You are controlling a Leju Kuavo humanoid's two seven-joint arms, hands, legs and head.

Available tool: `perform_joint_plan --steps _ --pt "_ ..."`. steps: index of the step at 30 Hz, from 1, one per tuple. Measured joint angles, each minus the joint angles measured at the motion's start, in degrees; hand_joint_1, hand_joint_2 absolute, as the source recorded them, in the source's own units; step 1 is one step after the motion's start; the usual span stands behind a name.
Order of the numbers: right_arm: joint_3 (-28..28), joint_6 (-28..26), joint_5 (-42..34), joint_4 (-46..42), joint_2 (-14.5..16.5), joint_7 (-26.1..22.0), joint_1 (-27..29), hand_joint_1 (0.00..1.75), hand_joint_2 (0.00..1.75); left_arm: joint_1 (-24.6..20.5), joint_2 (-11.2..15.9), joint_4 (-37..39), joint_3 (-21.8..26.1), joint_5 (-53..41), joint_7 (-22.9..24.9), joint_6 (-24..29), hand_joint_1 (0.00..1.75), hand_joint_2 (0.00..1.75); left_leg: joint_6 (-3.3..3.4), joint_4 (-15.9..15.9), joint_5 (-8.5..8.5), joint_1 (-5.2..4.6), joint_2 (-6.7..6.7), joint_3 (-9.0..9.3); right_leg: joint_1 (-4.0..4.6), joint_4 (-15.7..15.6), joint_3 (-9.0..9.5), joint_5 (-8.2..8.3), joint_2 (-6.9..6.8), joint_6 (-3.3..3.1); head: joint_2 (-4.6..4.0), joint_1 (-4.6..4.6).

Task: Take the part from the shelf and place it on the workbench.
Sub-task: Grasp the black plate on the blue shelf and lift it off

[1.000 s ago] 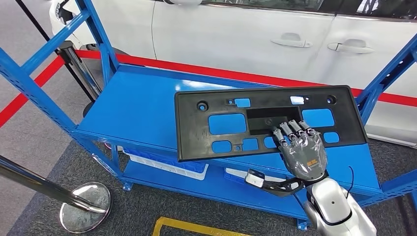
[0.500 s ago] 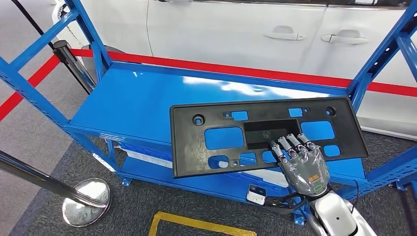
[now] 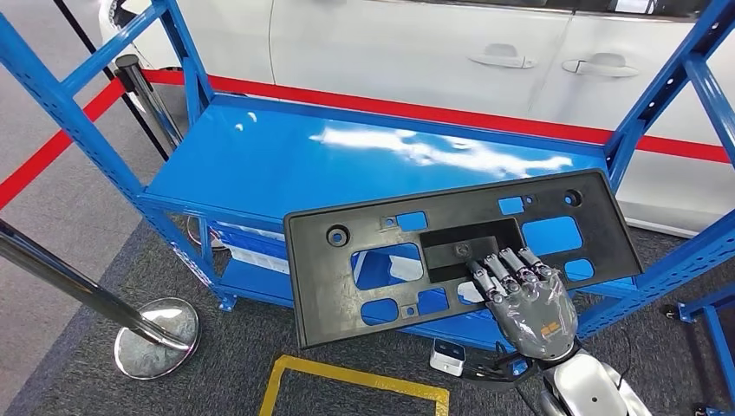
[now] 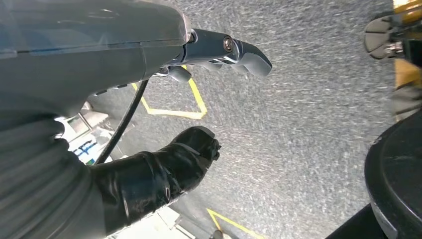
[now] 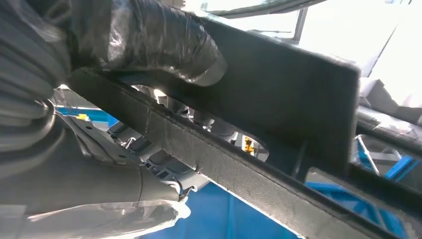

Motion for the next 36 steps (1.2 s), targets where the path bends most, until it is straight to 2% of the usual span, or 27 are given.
perform_joint_plan --steps 1,3,5,6,8,10,11,13,14,15,16,17,18,19,20,22,24,25,26,27,29,30,31,32,33,34,36 --pt "-0.01 0.00 -0.15 0.00 0.00 -0.27 0.14 1.75 1.75 -0.01 -0.03 0.00 0.00 -0.04 -0.02 0.00 0.00 1.75 -0.15 0.57 0.32 0.11 0.03 -1.01 -0.20 0.61 0.87 1.11 -0.01 0.25 0.00 0.00" --pt "-0.02 0.00 -0.77 -0.13 0.00 -1.61 0.37 1.75 1.75 -0.03 -0.12 0.00 0.00 -0.30 -0.08 -0.02 0.00 1.75 -0.52 2.08 0.66 0.37 0.05 -2.94 -0.62 -3.93 5.41 3.96 -0.04 0.66 0.00 0.00" --pt "-0.02 -0.01 -1.45 -0.56 0.00 -3.52 0.60 1.75 1.75 -0.07 -0.16 0.00 0.01 -0.76 -0.16 -0.11 0.00 1.75 -1.04 3.62 0.81 0.36 -0.02 -4.38 -0.59 -11.17 10.55 3.54 0.02 0.47 0.00 0.00" --pt "-0.02 -0.02 -1.71 -0.80 0.00 -4.25 0.75 1.75 1.75 -0.09 -0.14 0.00 0.02 -0.99 -0.20 -0.22 0.00 1.75 -1.36 4.11 0.96 0.29 -0.07 -4.78 -0.47 -13.38 11.84 2.74 0.05 0.12 0.00 0.00" --pt "0.00 -0.02 -2.20 -1.12 0.00 -4.96 1.05 1.75 1.75 -0.09 -0.09 0.01 0.04 -1.45 -0.22 -0.56 0.00 1.75 -2.16 4.34 1.55 0.24 -0.16 -5.23 -0.28 -14.45 11.81 2.46 0.04 -1.01 0.00 0.00" --pt "0.03 -0.02 -2.73 -1.18 0.01 -4.91 1.10 1.75 1.75 -0.12 0.02 0.03 0.04 -1.90 -0.22 -1.10 0.00 1.75 -2.91 5.24 0.45 0.43 -0.27 -5.97 -0.37 -14.65 10.85 3.43 -0.19 -2.17 0.00 0.00" --pt "0.04 -0.02 -3.06 -1.18 0.02 -4.80 1.07 1.75 1.75 -0.15 0.12 0.04 0.04 -2.14 -0.21 -1.41 0.00 1.75 -3.18 6.86 -1.51 0.53 -0.32 -6.70 -0.46 -14.78 10.24 4.00 -0.33 -2.74 0.00 -0.01" --pt "0.06 -0.01 -3.88 -1.04 0.01 -4.66 0.94 1.75 1.75 -0.35 0.53 0.04 0.04 -2.61 -0.15 -2.13 0.00 1.75 -3.57 12.94 -6.98 0.69 -0.34 -8.59 -0.32 -14.77 8.87 5.09 -0.52 -3.31 0.00 -0.01" --pt "0.10 -0.01 -4.37 -0.86 0.01 -4.64 0.81 1.75 1.75 -0.51 0.81 0.04 0.04 -2.84 -0.09 -2.51 0.00 1.75 -3.70 16.35 -8.82 0.73 -0.34 -9.31 -0.23 -14.70 8.08 5.65 -0.57 -3.38 0.00 -0.01" --pt "0.19 0.00 -4.86 -0.60 0.00 -4.60 0.61 1.75 1.75 -0.72 1.12 0.04 0.04 -3.11 -0.02 -2.95 0.00 1.75 -3.78 18.77 -9.27 0.77 -0.34 -9.43 -0.17 -14.60 7.34 6.22 -0.61 -3.36 0.00 -0.01" --pt "0.39 0.00 -5.33 -0.28 0.00 -4.43 0.34 1.75 1.75 -0.99 1.43 0.04 0.04 -3.37 0.07 -3.38 0.00 1.75 -3.77 19.62 -8.40 0.79 -0.37 -8.85 -0.12 -14.46 6.59 6.75 -0.52 -3.30 0.00 -0.01" --pt "0.79 0.00 -5.80 0.09 -0.01 -4.07 -0.07 1.75 1.75 -1.27 1.77 0.04 0.04 -3.69 0.13 -3.81 0.00 1.75 -3.63 18.41 -6.59 0.80 -0.48 -7.24 -0.09 -14.29 5.82 7.27 -0.31 -3.17 0.00 -0.02" --pt "1.38 0.00 -6.21 0.46 -0.04 -3.53 -0.64 1.75 1.75 -1.52 2.15 0.04 0.05 -4.04 0.18 -4.24 0.00 1.75 -3.33 15.40 -4.77 0.80 -0.95 -4.75 -0.08 -14.09 5.12 7.79 -0.01 -3.02 0.00 -0.02" --pt "2.16 0.00 -6.64 0.81 -0.09 -2.87 -1.32 1.75 1.75 -1.72 2.56 0.04 0.05 -4.43 0.22 -4.65 0.00 1.75 -2.92 11.27 -3.97 0.77 -1.94 -1.77 -0.01 -13.91 4.39 8.27 0.37 -2.79 0.00 -0.02" --pt "3.03 0.00 -7.02 1.16 -0.16 -2.18 -2.10 1.75 1.75 -1.82 2.93 0.04 0.07 -4.86 0.25 -5.06 0.00 1.75 -2.62 7.00 -3.87 0.76 -2.87 1.05 0.01 -13.77 3.84 8.80 0.73 -2.53 0.00 -0.02" --pt "4.83 0.00 -7.70 1.79 -0.30 -0.89 -3.59 1.75 1.75 -1.97 3.63 0.05 0.10 -5.71 0.33 -5.75 0.00 1.75 -2.29 2.16 -4.85 0.59 -3.85 3.85 -0.10 -13.93 3.22 10.01 1.46 -1.89 0.00 -0.02" --pt "6.50 0.00 -8.10 2.43 -0.57 0.10 -4.73 1.75 1.75 -2.30 4.21 0.07 0.23 -6.37 0.41 -6.20 0.00 1.75 -2.08 1.23 -4.09 0.59 -2.78 3.54 -0.26 -14.34 2.96 11.02 2.21 -1.15 0.00 -0.01" --pt "7.21 0.00 -8.21 2.73 -0.74 0.36 -5.17 1.75 1.75 -2.55 4.44 0.07 0.32 -6.56 0.46 -6.33 0.00 1.75 -1.78 0.90 -3.42 0.69 -2.14 3.19 -0.23 -14.03 2.66 10.43 2.13 -0.83 0.00 -0.01" --pt "7.78 0.00 -8.26 3.00 -0.92 0.49 -5.53 1.75 1.75 -2.77 4.60 0.07 0.41 -6.68 0.50 -6.40 0.00 1.75 -1.41 0.62 -2.70 0.81 -1.45 2.70 -0.19 -12.88 2.18 8.85 1.80 -0.59 0.00 0.00" --pt "8.21 0.00 -8.30 3.27 -1.06 0.52 -5.81 1.75 1.75 -2.94 4.69 0.07 0.48 -6.75 0.54 -6.44 0.00 1.75 -1.03 0.54 -2.06 0.90 -0.75 2.13 -0.23 -10.50 1.41 6.24 1.25 -0.42 0.00 0.01" --pt "8.79 0.00 -8.32 3.70 -1.15 0.52 -6.14 1.75 1.75 -3.08 4.81 0.07 0.56 -6.84 0.56 -6.45 0.00 1.75 -0.59 1.07 -1.11 0.71 0.44 0.52 -0.35 -3.55 -0.35 1.23 0.60 -0.03 0.00 0.02" --pt "9.00 0.00 -8.32 3.91 -1.20 0.53 -6.20 1.75 1.75 -3.11 4.86 0.07 0.62 -6.88 0.56 -6.45 0.00 1.75 -0.56 1.52 -0.71 0.66 1.09 -0.46 -0.43 -0.36 -0.82 0.27 0.48 0.20 0.00 0.02" --pt "9.20 0.00 -8.32 4.11 -1.24 0.53 -6.23 1.75 1.75 -3.17 4.88 0.07 0.69 -6.92 0.57 -6.45 0.00 1.75 -0.59 2.04 -0.38 0.64 1.73 -1.47 -0.52 1.34 -0.59 0.73 0.37 0.42 0.00 0.02" --pt "9.39 0.00 -8.32 4.30 -1.28 0.53 -6.30 1.75 1.75 -3.23 4.91 0.07 0.78 -6.94 0.57 -6.45 0.00 1.75 -0.67 2.65 -0.10 0.64 2.37 -2.53 -0.63 1.16 0.63 2.19 0.16 0.60 0.00 0.02" --pt "9.54 0.00 -8.32 4.46 -1.29 0.53 -6.40 1.75 1.75 -3.32 4.91 0.07 0.86 -6.96 0.57 -6.47 0.00 1.75 -0.79 3.29 0.11 0.64 2.96 -3.47 -0.74 -1.04 2.85 3.88 -0.34 0.73 0.00 0.02" --pt "9.64 -0.01 -8.32 4.58 -1.29 0.53 -6.54 1.75 1.75 -3.41 4.94 0.07 0.93 -6.96 0.57 -6.49 0.00 1.75 -0.94 3.90 0.27 0.59 3.47 -4.27 -0.78 -4.63 5.63 4.48 -1.41 0.78 0.00 0.02" --pt "9.81 -0.02 -8.32 4.68 -1.29 0.53 -6.89 1.75 1.75 -3.51 5.01 0.07 1.01 -6.96 0.57 -6.55 0.00 1.75 -1.44 4.87 0.59 0.41 4.38 -5.14 -0.33 -11.51 10.14 3.60 -3.35 0.22 0.00 -0.02"
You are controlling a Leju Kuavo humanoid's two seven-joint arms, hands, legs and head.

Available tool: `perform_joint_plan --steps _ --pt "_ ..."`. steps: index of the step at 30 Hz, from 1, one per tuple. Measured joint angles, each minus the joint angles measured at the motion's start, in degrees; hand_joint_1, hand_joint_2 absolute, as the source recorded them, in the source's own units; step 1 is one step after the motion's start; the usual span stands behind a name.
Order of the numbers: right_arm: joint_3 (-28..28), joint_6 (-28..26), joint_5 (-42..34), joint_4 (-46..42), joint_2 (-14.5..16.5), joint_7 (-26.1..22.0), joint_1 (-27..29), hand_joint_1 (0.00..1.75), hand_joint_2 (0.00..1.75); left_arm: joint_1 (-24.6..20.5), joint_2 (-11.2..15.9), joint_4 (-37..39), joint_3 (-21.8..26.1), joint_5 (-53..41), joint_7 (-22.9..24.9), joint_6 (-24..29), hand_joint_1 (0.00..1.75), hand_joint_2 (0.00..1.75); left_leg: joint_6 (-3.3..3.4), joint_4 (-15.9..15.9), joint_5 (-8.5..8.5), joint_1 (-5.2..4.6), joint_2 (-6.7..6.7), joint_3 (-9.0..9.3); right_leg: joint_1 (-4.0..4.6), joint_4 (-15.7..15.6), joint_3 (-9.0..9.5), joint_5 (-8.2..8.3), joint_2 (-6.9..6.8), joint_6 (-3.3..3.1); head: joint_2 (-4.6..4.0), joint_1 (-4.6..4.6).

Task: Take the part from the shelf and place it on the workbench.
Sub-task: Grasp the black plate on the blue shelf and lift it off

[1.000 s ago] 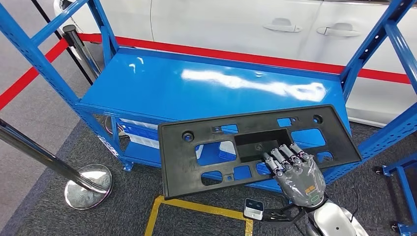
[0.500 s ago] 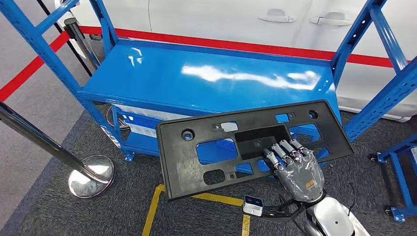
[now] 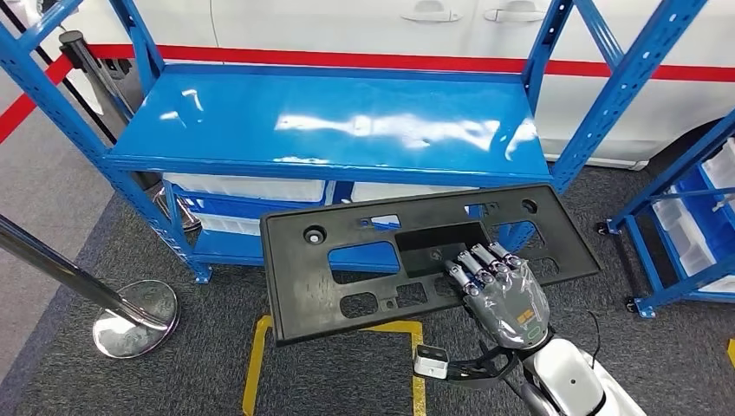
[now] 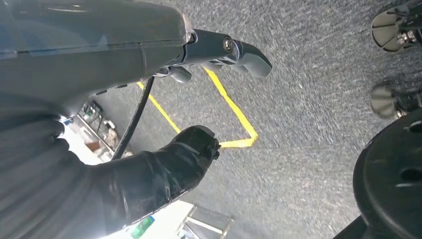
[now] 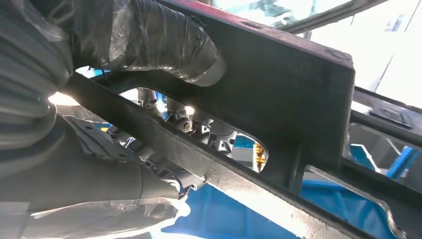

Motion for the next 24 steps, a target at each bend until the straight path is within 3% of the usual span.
perform_joint_plan --steps 2,4,5,7,8,9,10,11,12,13,14,16,18,19,20,22,23,24 --pt "0.18 -0.01 -0.06 0.03 -0.04 0.07 -0.33 1.75 1.75 -0.05 0.13 0.00 0.08 -0.10 -0.01 -0.04 0.00 1.75 -0.71 0.14 0.63 -0.06 0.95 -0.14 0.60 -2.46 0.85 -0.64 -0.10 -1.11 0.00 -0.04" --pt "0.64 -0.01 -0.19 0.12 -0.14 0.69 -0.71 1.75 1.75 -0.16 0.31 0.01 0.19 -0.55 -0.03 -0.19 0.00 1.75 -1.57 0.46 0.20 0.19 0.59 -0.53 0.53 -2.83 -0.30 0.61 0.87 -2.28 0.00 -0.04" --pt "1.10 0.01 -0.10 0.14 -0.17 1.52 -0.94 1.75 1.75 -0.19 0.36 0.02 0.24 -0.95 -0.05 -0.36 0.00 1.75 -1.91 1.52 -1.45 0.32 -0.52 -0.99 0.44 -3.06 -1.00 1.38 1.32 -2.84 0.00 -0.03" --pt "2.52 0.23 0.71 -0.02 -0.17 4.56 -1.30 1.75 1.75 -0.17 0.52 0.02 0.33 -2.08 -0.15 -0.81 0.00 1.75 -2.27 6.43 -7.17 0.46 -3.36 -2.23 0.43 -3.26 -2.67 2.91 2.35 -3.56 0.00 -0.03" --pt "3.41 0.45 1.27 -0.21 -0.17 6.38 -1.44 1.75 1.75 -0.15 0.65 0.02 0.37 -2.73 -0.20 -1.04 0.00 1.75 -2.28 9.75 -9.74 0.46 -4.12 -2.78 0.50 -3.22 -3.48 3.63 2.94 -3.72 0.00 -0.03" --pt "4.51 0.73 1.71 -0.45 -0.18 8.18 -1.66 1.75 1.75 -0.18 0.83 0.02 0.42 -3.41 -0.25 -1.23 0.00 1.75 -2.25 12.72 -11.11 0.47 -4.48 -3.00 0.58 -3.16 -4.39 4.37 3.63 -3.76 0.00 -0.03" --pt "5.62 1.02 1.88 -0.68 -0.19 9.57 -2.01 1.75 1.75 -0.27 1.00 0.02 0.48 -4.02 -0.27 -1.42 0.00 1.75 -2.18 14.48 -10.99 0.46 -4.64 -2.70 0.62 -3.08 -5.31 5.12 4.36 -3.73 0.00 -0.03" --pt "6.80 1.37 1.70 -0.94 -0.20 10.60 -2.54 1.75 1.75 -0.43 1.21 0.02 0.61 -4.61 -0.30 -1.59 0.00 1.75 -2.05 14.46 -9.66 0.47 -4.75 -1.62 0.64 -3.00 -6.26 5.86 5.09 -3.64 0.00 -0.03" --pt "7.80 1.72 1.35 -1.19 -0.21 11.32 -3.13 1.75 1.75 -0.61 1.44 0.02 0.75 -5.11 -0.34 -1.74 0.00 1.75 -1.86 12.85 -7.84 0.47 -5.01 0.10 0.63 -2.91 -7.16 6.53 5.77 -3.51 0.00 -0.03" --pt "8.64 2.14 0.79 -1.53 -0.23 11.78 -3.86 1.75 1.75 -0.81 1.68 0.02 0.95 -5.58 -0.37 -1.89 0.00 1.75 -1.49 9.17 -6.40 0.47 -6.04 2.85 0.58 -2.82 -7.95 7.22 6.46 -3.32 0.00 -0.03" --pt "9.37 2.51 0.20 -1.91 -0.25 12.08 -4.65 1.75 1.75 -0.99 1.96 0.02 1.19 -6.03 -0.39 -2.02 0.00 1.75 -1.08 4.55 -5.88 0.44 -7.47 5.91 0.65 -2.71 -8.63 7.86 7.13 -3.06 0.00 -0.03" --pt "10.45 2.97 -0.70 -2.61 -0.29 12.34 -6.17 1.75 1.75 -1.21 2.37 0.02 1.67 -6.82 -0.40 -2.22 0.00 1.75 -0.61 -2.35 -6.44 0.35 -9.72 10.05 0.63 -2.83 -9.38 9.23 8.36 -2.42 0.00 -0.02" --pt "11.55 3.24 -1.19 -3.02 -0.40 12.33 -7.33 1.75 1.75 -1.51 2.62 0.02 2.10 -7.51 -0.40 -2.37 0.00 1.75 -0.55 -3.85 -6.20 0.27 -9.05 10.29 0.59 -3.45 -9.58 10.70 9.56 -1.62 0.00 -0.02" --pt "12.10 3.36 -1.36 -3.15 -0.51 12.33 -7.75 1.75 1.75 -1.77 2.70 0.02 2.28 -7.84 -0.39 -2.41 0.00 1.75 -0.34 -4.01 -5.51 0.31 -8.20 9.98 0.63 -3.46 -9.84 10.66 9.38 -1.31 0.00 -0.02" --pt "12.66 3.49 -1.50 -3.26 -0.61 12.33 -8.09 1.75 1.75 -1.98 2.76 0.02 2.49 -8.14 -0.38 -2.47 0.00 1.75 0.02 -4.19 -4.81 0.39 -7.31 9.49 0.70 -2.65 -10.30 9.42 8.46 -1.08 0.00 -0.01" --pt "13.58 3.58 -1.73 -3.35 -0.72 12.32 -8.66 1.75 1.75 -2.18 2.78 0.02 2.92 -8.59 -0.37 -2.61 0.00 1.75 0.65 -4.25 -3.48 0.35 -5.48 8.16 0.67 2.18 -11.75 3.85 5.43 -0.86 0.00 0.00" --pt "14.03 3.60 -1.82 -3.37 -0.70 12.32 -8.91 1.75 1.75 -2.16 2.77 0.02 3.12 -8.90 -0.36 -2.70 0.00 1.75 0.83 -4.05 -2.93 0.21 -4.65 7.32 0.54 5.97 -12.52 0.94 4.38 -0.72 0.00 0.01" --pt "14.39 3.57 -1.90 -3.37 -0.70 12.33 -9.04 1.75 1.75 -2.15 2.77 0.02 3.30 -9.25 -0.34 -2.75 0.00 1.75 0.83 -3.72 -2.42 0.09 -3.79 6.42 0.40 9.65 -13.07 -0.75 3.87 -0.54 0.00 0.00"
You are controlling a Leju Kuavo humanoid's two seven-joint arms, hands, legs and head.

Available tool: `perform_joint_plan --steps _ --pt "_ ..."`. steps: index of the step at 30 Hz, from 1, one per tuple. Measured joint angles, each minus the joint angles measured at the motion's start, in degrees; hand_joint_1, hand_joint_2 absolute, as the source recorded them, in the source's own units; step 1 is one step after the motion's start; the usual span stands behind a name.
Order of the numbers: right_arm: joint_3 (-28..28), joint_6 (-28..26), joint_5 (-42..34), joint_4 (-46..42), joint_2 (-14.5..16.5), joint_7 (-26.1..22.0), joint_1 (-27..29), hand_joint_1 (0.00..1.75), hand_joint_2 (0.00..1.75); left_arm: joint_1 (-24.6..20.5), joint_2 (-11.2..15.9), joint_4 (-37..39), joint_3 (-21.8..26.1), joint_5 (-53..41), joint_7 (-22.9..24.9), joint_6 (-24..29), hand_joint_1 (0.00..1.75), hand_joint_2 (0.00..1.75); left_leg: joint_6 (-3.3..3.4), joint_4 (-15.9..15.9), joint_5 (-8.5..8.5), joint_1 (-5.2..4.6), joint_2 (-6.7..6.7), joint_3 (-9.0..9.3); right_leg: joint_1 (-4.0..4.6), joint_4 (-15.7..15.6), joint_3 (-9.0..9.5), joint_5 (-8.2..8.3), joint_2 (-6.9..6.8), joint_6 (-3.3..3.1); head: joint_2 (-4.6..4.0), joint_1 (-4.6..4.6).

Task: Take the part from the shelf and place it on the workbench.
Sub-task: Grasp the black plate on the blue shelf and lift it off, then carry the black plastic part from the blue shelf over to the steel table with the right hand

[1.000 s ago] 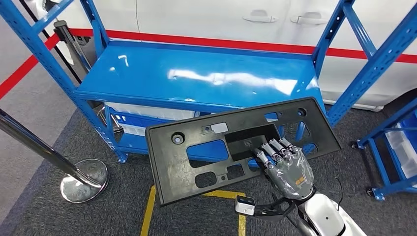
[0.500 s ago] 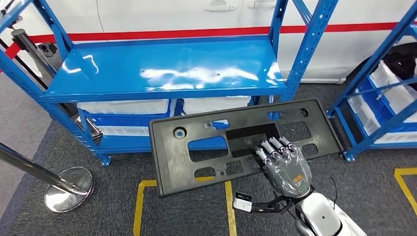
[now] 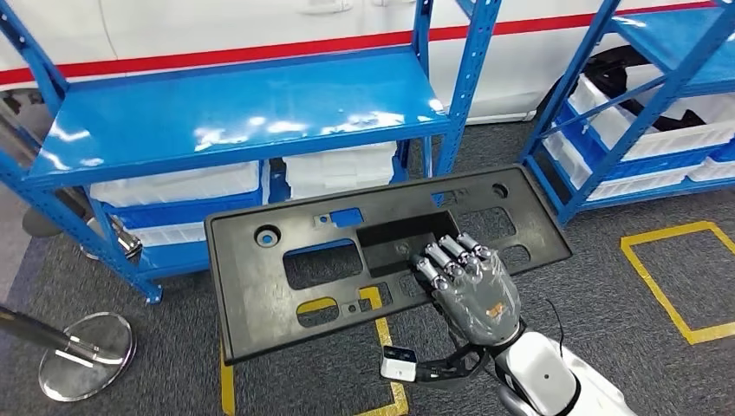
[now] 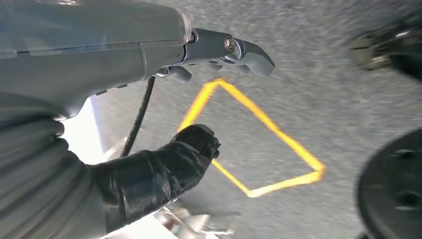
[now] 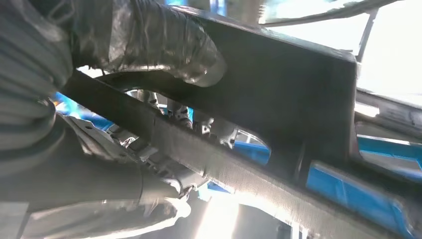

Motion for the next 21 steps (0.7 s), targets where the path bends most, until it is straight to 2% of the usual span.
perform_joint_plan --steps 1,2,3,4,5,6,7,8,9,10,11,12,13,14,15,16,17,18,19,20,21 --pt "0.34 -0.02 -0.06 0.00 0.00 0.01 -0.07 1.75 1.75 -0.03 0.01 0.00 0.18 -0.41 0.03 -0.04 0.00 1.75 -0.02 0.43 0.48 -0.08 0.86 -1.03 -0.12 2.86 -0.08 -0.27 -0.25 0.15 0.00 0.00" --pt "0.67 -0.03 -0.12 0.00 0.00 0.01 -0.14 1.75 1.75 -0.06 0.01 0.00 0.36 -0.81 0.07 -0.07 0.00 1.75 -0.06 0.94 0.88 -0.13 1.69 -2.12 -0.20 3.99 0.63 0.76 -0.41 0.26 0.00 0.01" --pt "0.95 -0.01 -0.19 0.00 0.00 0.01 -0.24 1.75 1.75 -0.13 0.02 0.00 0.55 -1.10 0.10 -0.09 0.00 1.75 -0.12 1.50 1.22 -0.18 2.46 -3.24 -0.25 3.11 2.34 2.36 -0.64 0.29 0.00 0.01" --pt "1.24 0.02 -0.26 0.00 0.00 0.00 -0.38 1.75 1.75 -0.27 0.02 0.00 0.79 -1.36 0.11 -0.13 0.00 1.75 -0.22 2.11 1.47 -0.25 3.15 -4.18 -0.24 0.20 5.16 3.39 -1.41 0.21 0.00 0.00" --pt "1.50 0.07 -0.34 -0.01 0.00 -0.01 -0.60 1.75 1.75 -0.38 0.03 0.00 1.02 -1.57 0.12 -0.17 0.00 1.75 -0.36 2.65 1.67 -0.36 3.72 -4.91 -0.02 -3.88 8.40 3.24 -2.66 0.04 0.00 0.01" --pt "1.74 0.14 -0.45 -0.02 0.00 0.00 -0.88 1.75 1.75 -0.49 0.03 0.00 1.21 -1.79 0.12 -0.22 0.00 1.75 -0.59 3.02 1.88 -0.45 4.24 -5.33 0.28 -7.70 11.16 2.42 -3.78 -0.33 0.00 -0.01" --pt "1.95 0.22 -0.57 -0.03 0.00 -0.01 -1.21 1.75 1.75 -0.61 0.05 0.00 1.37 -2.01 0.13 -0.27 0.00 1.75 -0.87 3.23 2.13 -0.51 4.77 -5.50 0.64 -10.60 12.96 1.45 -4.64 -0.76 0.00 -0.02" --pt "2.12 0.29 -0.67 -0.04 0.00 0.00 -1.52 1.75 1.75 -0.71 0.07 0.00 1.48 -2.15 0.14 -0.31 0.00 1.75 -1.20 3.24 2.46 -0.48 5.32 -5.56 1.01 -12.06 13.55 0.91 -4.78 -1.24 0.00 -0.03" --pt "2.24 0.34 -0.77 -0.04 0.00 0.00 -1.74 1.75 1.75 -0.81 0.09 0.00 1.56 -2.25 0.16 -0.34 0.00 1.75 -1.56 3.15 2.83 -0.45 5.87 -5.58 1.07 -12.56 13.24 1.24 -4.29 -1.81 0.00 -0.04" --pt "2.34 0.37 -0.81 -0.05 0.01 -0.01 -1.90 1.75 1.75 -0.96 0.11 0.00 1.66 -2.28 0.20 -0.36 0.00 1.75 -1.98 3.31 2.74 -0.32 5.63 -5.68 1.00 -12.83 12.75 1.89 -3.79 -2.27 0.00 -0.03" --pt "2.46 0.39 -0.84 -0.05 0.02 -0.01 -2.05 1.75 1.75 -1.02 0.11 0.00 1.74 -2.30 0.24 -0.36 0.00 1.75 -2.36 3.90 1.77 -0.22 4.50 -5.98 0.88 -13.05 12.17 2.57 -3.26 -2.79 0.00 -0.03" --pt "2.57 0.44 -0.83 -0.06 0.06 0.00 -2.18 1.75 1.75 -0.97 0.10 0.00 1.81 -2.34 0.27 -0.36 0.00 1.75 -2.66 5.31 -0.18 -0.15 2.87 -6.49 0.72 -13.26 11.44 3.31 -2.77 -3.26 0.00 -0.03" --pt "2.68 0.55 -0.74 -0.07 0.13 0.02 -2.30 1.75 1.75 -0.90 0.08 0.00 1.87 -2.42 0.31 -0.34 0.00 1.75 -2.86 7.76 -3.01 -0.04 1.01 -7.18 0.69 -13.33 10.67 4.04 -2.23 -3.61 0.00 -0.03" --pt "2.79 0.67 -0.60 -0.06 0.20 0.10 -2.41 1.75 1.75 -0.80 0.07 0.00 1.93 -2.60 0.34 -0.32 0.00 1.75 -2.90 10.98 -5.91 -0.04 -0.23 -8.01 0.77 -13.32 9.78 4.79 -1.55 -3.88 0.00 -0.04" --pt "2.89 0.79 -0.41 -0.05 0.27 0.22 -2.46 1.75 1.75 -0.72 0.06 0.00 2.05 -2.78 0.37 -0.29 0.00 1.75 -2.89 14.37 -7.93 -0.03 -0.74 -8.65 0.86 -13.26 8.81 5.59 -0.83 -3.97 0.00 -0.04" --pt "2.99 0.91 -0.20 -0.05 0.30 0.40 -2.48 1.75 1.75 -0.71 0.06 0.00 2.18 -2.97 0.39 -0.26 0.00 1.75 -2.83 16.97 -8.57 -0.03 -0.91 -8.84 0.95 -13.20 7.82 6.42 -0.06 -3.97 0.00 -0.04" --pt "3.08 0.97 -0.05 -0.04 0.31 0.60 -2.48 1.75 1.75 -0.75 0.06 0.00 2.32 -3.23 0.40 -0.25 0.00 1.75 -2.74 18.04 -7.78 -0.03 -0.97 -8.35 0.99 -13.10 6.82 7.22 0.68 -3.89 0.00 -0.05" --pt "3.14 1.02 0.05 -0.04 0.31 0.77 -2.50 1.75 1.75 -0.82 0.07 0.00 2.49 -3.44 0.40 -0.23 0.00 1.75 -2.60 17.18 -6.00 -0.02 -1.10 -7.00 1.00 -12.99 5.79 7.98 1.39 -3.76 0.00 -0.05" --pt "3.20 1.05 0.10 -0.04 0.31 0.88 -2.54 1.75 1.75 -0.91 0.09 0.00 2.62 -3.73 0.40 -0.23 0.00 1.75 -2.39 14.41 -4.14 -0.01 -1.66 -4.76 0.97 -12.86 4.86 8.69 2.06 -3.60 0.00 -0.05" --pt "3.26 1.12 0.12 -0.04 0.36 0.94 -2.62 1.75 1.75 -1.02 0.12 0.00 2.72 -4.05 0.40 -0.23 0.00 1.75 -2.12 10.28 -3.30 -0.04 -2.83 -1.99 0.99 -12.70 4.02 9.37 2.73 -3.35 0.00 -0.05" --pt "3.31 1.22 0.13 -0.04 0.47 0.95 -2.73 1.75 1.75 -1.07 0.15 0.00 2.80 -4.33 0.40 -0.23 0.00 1.75 -1.89 5.93 -3.30 -0.03 -4.00 0.72 1.00 -12.56 3.36 10.05 3.38 -3.08 0.00 -0.04"
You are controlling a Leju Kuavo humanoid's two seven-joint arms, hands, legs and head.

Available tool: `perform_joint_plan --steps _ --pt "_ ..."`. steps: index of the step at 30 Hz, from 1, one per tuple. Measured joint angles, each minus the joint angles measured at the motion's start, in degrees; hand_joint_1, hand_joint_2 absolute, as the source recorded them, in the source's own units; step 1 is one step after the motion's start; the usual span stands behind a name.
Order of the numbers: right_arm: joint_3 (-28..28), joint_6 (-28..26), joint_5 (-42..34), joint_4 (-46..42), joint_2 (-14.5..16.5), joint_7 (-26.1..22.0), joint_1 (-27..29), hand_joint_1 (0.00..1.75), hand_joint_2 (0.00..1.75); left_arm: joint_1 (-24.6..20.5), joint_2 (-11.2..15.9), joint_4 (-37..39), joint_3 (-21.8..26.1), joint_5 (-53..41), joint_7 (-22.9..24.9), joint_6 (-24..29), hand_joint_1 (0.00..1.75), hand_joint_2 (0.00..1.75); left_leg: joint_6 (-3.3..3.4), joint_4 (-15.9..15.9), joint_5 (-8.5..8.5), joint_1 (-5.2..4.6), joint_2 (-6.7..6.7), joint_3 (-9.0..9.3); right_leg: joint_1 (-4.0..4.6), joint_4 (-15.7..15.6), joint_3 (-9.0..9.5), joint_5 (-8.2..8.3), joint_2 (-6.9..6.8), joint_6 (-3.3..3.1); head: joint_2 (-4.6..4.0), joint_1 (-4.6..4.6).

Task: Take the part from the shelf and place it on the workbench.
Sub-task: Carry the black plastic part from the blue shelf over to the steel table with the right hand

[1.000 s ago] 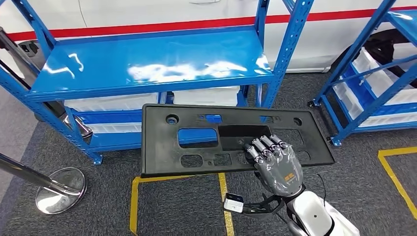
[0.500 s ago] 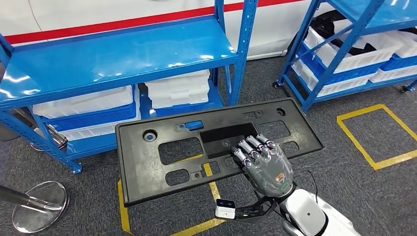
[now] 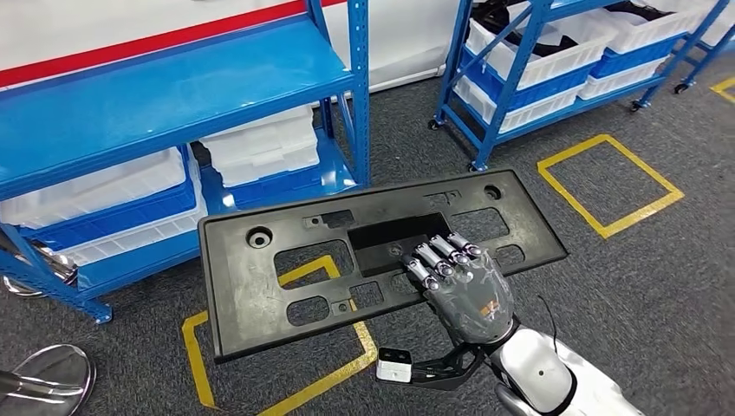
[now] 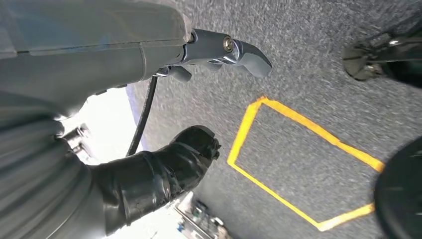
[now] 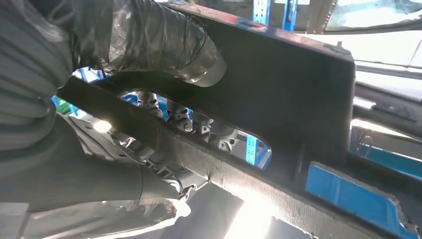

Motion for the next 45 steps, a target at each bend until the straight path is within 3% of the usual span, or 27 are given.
perform_joint_plan --steps 2,4,5,6,8,9,10,12,14,16,17,19,21,23,24,26,27,29,30,32,34,36,39,41,42,43,45 --pt "0.11 0.21 0.00 0.00 0.24 -0.02 -0.28 1.75 1.75 -0.09 0.04 0.00 0.10 -0.50 0.01 -0.01 0.00 1.75 0.33 -5.16 -0.97 -0.15 -1.37 2.82 -0.04 -0.14 -0.65 1.45 1.25 0.66 0.00 0.00" --pt "0.22 0.37 0.00 0.01 0.33 -0.03 -0.41 1.75 1.75 -0.31 0.05 0.00 0.25 -0.79 0.02 -0.03 0.00 1.75 0.67 -5.70 -0.29 -0.21 -0.23 2.51 -0.11 -0.61 -0.89 2.64 2.19 1.33 0.00 0.00" --pt "0.30 0.43 -0.01 0.01 0.34 -0.03 -0.49 1.75 1.75 -0.46 0.06 0.00 0.34 -0.86 0.03 -0.04 0.00 1.75 0.99 -5.82 0.36 -0.16 0.54 2.04 -0.06 -0.27 -1.24 1.95 1.66 1.58 0.00 0.02" --pt "0.42 0.47 -0.01 0.01 0.34 -0.03 -0.58 1.75 1.75 -0.56 0.07 0.00 0.42 -0.90 0.03 -0.04 0.00 1.75 1.39 -6.00 1.06 -0.09 1.40 1.40 -0.02 1.06 -1.76 0.01 0.56 1.79 0.00 0.04" --pt "0.66 0.52 -0.03 0.02 0.36 -0.03 -0.78 1.75 1.75 -0.57 0.06 0.00 0.53 -0.99 0.03 -0.06 0.00 1.75 1.95 -6.10 2.28 -0.15 2.97 -0.09 -0.18 6.84 -3.23 -6.10 -2.32 2.18 0.00 0.07" --pt "0.77 0.62 -0.09 0.02 0.39 -0.04 -0.82 1.75 1.75 -0.54 0.05 0.00 0.59 -1.20 0.02 -0.07 0.00 1.75 2.03 -6.04 2.78 -0.23 3.81 -0.83 -0.39 10.81 -3.94 -8.27 -3.07 2.43 0.00 0.05" --pt "0.85 0.77 -0.19 0.02 0.46 -0.04 -0.85 1.75 1.75 -0.52 0.05 0.00 0.69 -1.51 0.03 -0.07 0.00 1.75 1.99 -5.95 3.29 -0.29 4.59 -1.52 -0.60 14.27 -4.41 -8.95 -3.44 2.63 0.00 0.06" --pt "1.02 1.10 -0.44 0.02 0.64 -0.04 -0.90 1.75 1.75 -0.56 0.06 0.00 1.09 -2.29 0.05 -0.07 0.00 1.75 1.86 -5.61 4.22 -0.38 6.25 -3.04 -0.90 16.98 -3.31 -6.60 -3.91 2.85 0.00 0.06" --pt "1.21 1.33 -0.61 0.02 0.81 -0.02 -1.05 1.75 1.75 -0.65 0.05 0.00 1.43 -2.83 0.07 -0.07 0.00 1.75 1.65 -5.24 4.84 -0.46 7.57 -4.16 -0.80 11.31 2.13 -4.73 -5.62 2.50 0.00 0.06" --pt "1.31 1.64 -0.79 0.02 1.01 0.05 -1.51 1.75 1.75 -0.70 0.00 0.00 1.67 -3.31 0.09 -0.06 0.00 1.75 1.24 -4.99 5.25 -0.55 8.66 -4.51 -0.16 2.58 8.44 -6.60 -8.20 1.68 0.00 0.06" --pt "1.32 1.84 -0.90 0.01 1.13 0.08 -1.82 1.75 1.75 -0.80 -0.03 0.00 1.86 -3.61 0.11 -0.05 0.00 1.75 0.93 -4.94 5.46 -0.53 9.31 -4.53 0.20 -0.25 10.15 -7.72 -8.86 1.28 0.00 0.06" --pt "1.40 2.18 -1.06 -0.01 1.48 0.19 -2.26 1.75 1.75 -1.14 -0.06 0.00 2.31 -4.24 0.15 -0.04 0.00 1.75 0.17 -4.93 5.78 -0.45 10.55 -4.64 0.37 -2.37 10.69 -7.94 -7.92 0.51 0.00 0.06" --pt "1.58 2.47 -1.09 -0.02 1.88 0.26 -2.50 1.75 1.75 -1.45 -0.11 0.00 2.54 -4.62 0.16 -0.04 0.00 1.75 -0.44 -3.51 4.52 -0.15 8.64 -5.31 0.13 -3.33 10.49 -6.92 -6.59 -0.28 0.00 0.07" --pt "1.73 2.68 -1.09 -0.02 2.42 0.29 -2.72 1.75 1.75 -1.37 -0.16 0.00 2.67 -4.88 0.20 -0.02 0.00 1.75 -0.86 2.10 0.70 0.22 4.75 -7.65 0.06 -3.73 9.92 -6.10 -5.32 -0.88 0.00 0.07" --pt "1.77 2.75 -1.09 -0.02 2.71 0.31 -2.78 1.75 1.75 -1.30 -0.18 0.00 2.75 -5.04 0.25 -0.01 0.00 1.75 -1.03 6.12 -1.41 0.30 3.62 -9.29 0.09 -3.60 9.48 -5.84 -4.57 -1.06 0.00 0.06" --pt "1.81 2.82 -1.09 -0.02 3.05 0.38 -2.77 1.75 1.75 -1.25 -0.18 0.00 2.88 -5.30 0.36 0.02 0.00 1.75 -1.38 11.28 -2.99 0.41 3.00 -11.13 0.12 -3.04 8.63 -5.54 -3.01 -1.07 0.00 0.06" --pt "1.82 2.82 -1.09 -0.02 3.12 0.45 -2.76 1.75 1.75 -1.26 -0.18 0.00 2.91 -5.39 0.39 0.02 0.00 1.75 -1.52 10.82 -2.07 0.50 2.96 -10.60 0.07 -2.62 8.25 -5.49 -2.25 -1.01 0.00 0.06" --pt "1.84 2.79 -1.05 -0.02 3.21 0.67 -2.78 1.75 1.75 -1.27 -0.18 0.00 2.99 -5.69 0.40 0.02 0.00 1.75 -1.81 4.13 1.41 0.92 2.09 -6.90 -0.17 -1.51 7.55 -5.69 -0.83 -0.66 0.00 0.06" --pt "1.84 2.78 -1.03 -0.02 3.27 0.79 -2.81 1.75 1.75 -1.25 -0.20 0.00 3.07 -5.87 0.40 0.02 0.00 1.75 -1.86 0.68 2.51 1.11 0.91 -4.99 -0.24 -0.82 7.02 -5.83 -0.13 -0.35 0.00 0.06" --pt "1.88 2.76 -0.99 -0.02 3.45 0.92 -2.83 1.75 1.75 -1.27 -0.24 0.00 3.28 -6.10 0.39 0.03 0.00 1.75 -1.70 -2.86 2.90 1.27 -0.84 -3.21 -0.25 0.28 6.01 -5.91 1.07 0.30 0.00 0.05" --pt "2.02 2.75 -0.98 -0.03 3.56 0.95 -2.81 1.75 1.75 -1.51 -0.24 0.00 3.51 -6.17 0.40 0.04 0.00 1.75 -1.22 -3.01 2.76 1.16 -0.34 -3.29 -0.19 0.68 5.37 -5.62 2.18 0.87 0.00 0.05" --pt "2.14 2.75 -0.98 -0.04 3.56 0.94 -2.82 1.75 1.75 -1.72 -0.24 0.00 3.79 -6.23 0.40 0.04 0.00 1.75 -0.58 -3.34 2.99 1.17 1.00 -3.32 -0.16 2.00 4.53 -6.38 0.97 1.40 0.00 0.07" --pt "2.26 2.76 -0.96 -0.04 3.59 0.94 -2.88 1.75 1.75 -1.53 -0.26 0.00 4.16 -6.33 0.40 0.06 0.00 1.75 0.15 -3.59 3.20 0.99 3.12 -3.49 -0.30 11.17 0.23 -11.32 -2.94 2.14 0.00 0.08" --pt "2.52 2.77 -0.91 -0.04 3.61 0.95 -2.83 1.75 1.75 -1.45 -0.25 0.00 4.25 -6.42 0.46 0.10 0.00 1.75 0.24 -3.57 3.17 0.84 4.54 -3.55 -0.54 16.61 -2.29 -12.90 -3.52 2.40 0.00 0.08" --pt "2.64 2.77 -0.90 -0.04 3.62 0.95 -2.81 1.75 1.75 -1.49 -0.25 0.00 4.27 -6.47 0.48 0.13 0.00 1.75 0.24 -3.57 3.13 0.81 5.18 -3.52 -0.58 16.41 -2.15 -12.09 -3.66 2.39 0.00 0.08" --pt "2.73 2.77 -0.90 -0.04 3.62 0.95 -2.81 1.75 1.75 -1.56 -0.25 0.00 4.30 -6.55 0.50 0.15 0.00 1.75 0.22 -3.57 3.07 0.80 5.79 -3.43 -0.57 14.00 -0.90 -10.37 -3.97 2.28 0.00 0.08" --pt "2.75 2.80 -0.90 -0.04 3.65 0.99 -2.87 1.75 1.75 -1.67 -0.27 0.00 4.37 -6.82 0.51 0.18 0.00 1.75 0.08 -3.57 2.83 0.69 6.84 -3.15 -0.13 6.15 3.16 -6.89 -6.00 1.76 0.00 0.08"
